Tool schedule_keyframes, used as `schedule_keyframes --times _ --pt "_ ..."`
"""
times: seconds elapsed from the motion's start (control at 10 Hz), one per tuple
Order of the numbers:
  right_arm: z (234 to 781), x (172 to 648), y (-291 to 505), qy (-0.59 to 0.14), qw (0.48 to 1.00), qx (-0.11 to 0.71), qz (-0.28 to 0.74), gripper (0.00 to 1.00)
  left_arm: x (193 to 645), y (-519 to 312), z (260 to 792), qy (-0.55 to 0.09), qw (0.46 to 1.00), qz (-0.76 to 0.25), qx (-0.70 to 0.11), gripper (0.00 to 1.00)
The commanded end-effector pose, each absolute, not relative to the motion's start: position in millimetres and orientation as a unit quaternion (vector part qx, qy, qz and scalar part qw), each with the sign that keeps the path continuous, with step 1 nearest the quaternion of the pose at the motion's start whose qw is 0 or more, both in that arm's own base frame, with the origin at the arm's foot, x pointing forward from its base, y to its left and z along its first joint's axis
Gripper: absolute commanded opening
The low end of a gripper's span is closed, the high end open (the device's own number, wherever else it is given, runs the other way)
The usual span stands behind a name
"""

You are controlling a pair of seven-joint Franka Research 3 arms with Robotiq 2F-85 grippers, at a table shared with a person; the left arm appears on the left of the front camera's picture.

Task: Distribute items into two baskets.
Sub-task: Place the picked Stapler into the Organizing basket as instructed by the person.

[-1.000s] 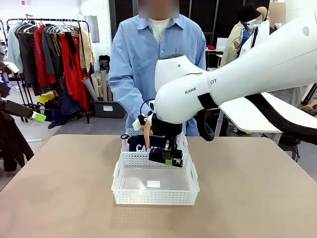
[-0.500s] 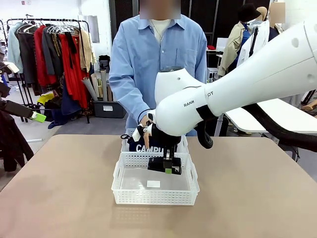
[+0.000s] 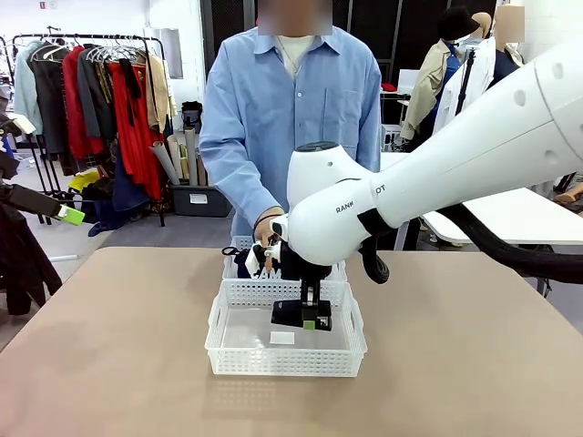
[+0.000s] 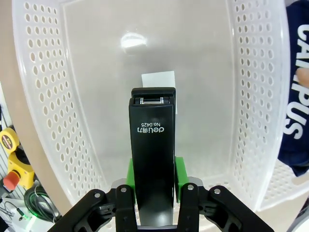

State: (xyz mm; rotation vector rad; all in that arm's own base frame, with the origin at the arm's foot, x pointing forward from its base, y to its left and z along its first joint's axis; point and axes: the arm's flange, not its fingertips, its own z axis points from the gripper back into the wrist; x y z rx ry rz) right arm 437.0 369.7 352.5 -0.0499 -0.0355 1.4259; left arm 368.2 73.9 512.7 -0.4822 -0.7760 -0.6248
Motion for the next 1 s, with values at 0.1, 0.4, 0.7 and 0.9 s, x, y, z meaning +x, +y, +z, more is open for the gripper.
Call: schedule_keyframes --times 0.1,0.4,0.7,0.9 --pt "343 444 364 -0.024 0.739 -0.008 0.674 0.0 368 74 515 -0.368 0.851 -0.294 -0.232 1.0" --pt "334 449 366 -0.021 0.73 0.003 0.683 0.0 368 74 515 -0.368 0.851 -0.294 -0.232 1.0" --pt "329 453 368 -0.008 0.727 0.012 0.687 0.39 368 74 515 -0.368 0.851 -0.294 -0.232 1.0" --pt "329 453 368 -0.008 0.727 0.013 0.687 0.77 368 74 515 -0.368 0.851 -0.294 -0.232 1.0"
